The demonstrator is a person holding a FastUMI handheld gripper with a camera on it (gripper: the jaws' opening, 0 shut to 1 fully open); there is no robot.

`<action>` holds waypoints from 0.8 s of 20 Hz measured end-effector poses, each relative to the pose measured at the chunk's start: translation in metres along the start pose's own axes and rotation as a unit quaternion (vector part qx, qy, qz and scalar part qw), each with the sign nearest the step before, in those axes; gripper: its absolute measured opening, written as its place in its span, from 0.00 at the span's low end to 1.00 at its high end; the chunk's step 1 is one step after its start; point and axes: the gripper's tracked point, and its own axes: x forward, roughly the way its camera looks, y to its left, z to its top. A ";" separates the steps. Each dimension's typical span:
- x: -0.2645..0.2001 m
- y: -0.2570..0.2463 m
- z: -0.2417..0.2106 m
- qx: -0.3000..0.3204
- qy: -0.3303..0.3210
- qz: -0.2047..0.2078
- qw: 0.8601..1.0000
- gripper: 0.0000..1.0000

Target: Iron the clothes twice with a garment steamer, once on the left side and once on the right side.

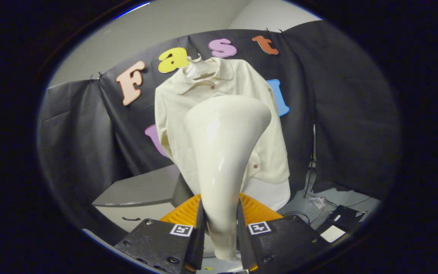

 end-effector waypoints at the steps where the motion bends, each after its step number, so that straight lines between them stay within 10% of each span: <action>1: -0.007 0.017 0.001 -0.006 -0.007 0.010 1.000 0.38; 16: -0.054 0.155 -0.035 -0.081 -0.117 0.041 0.989 0.39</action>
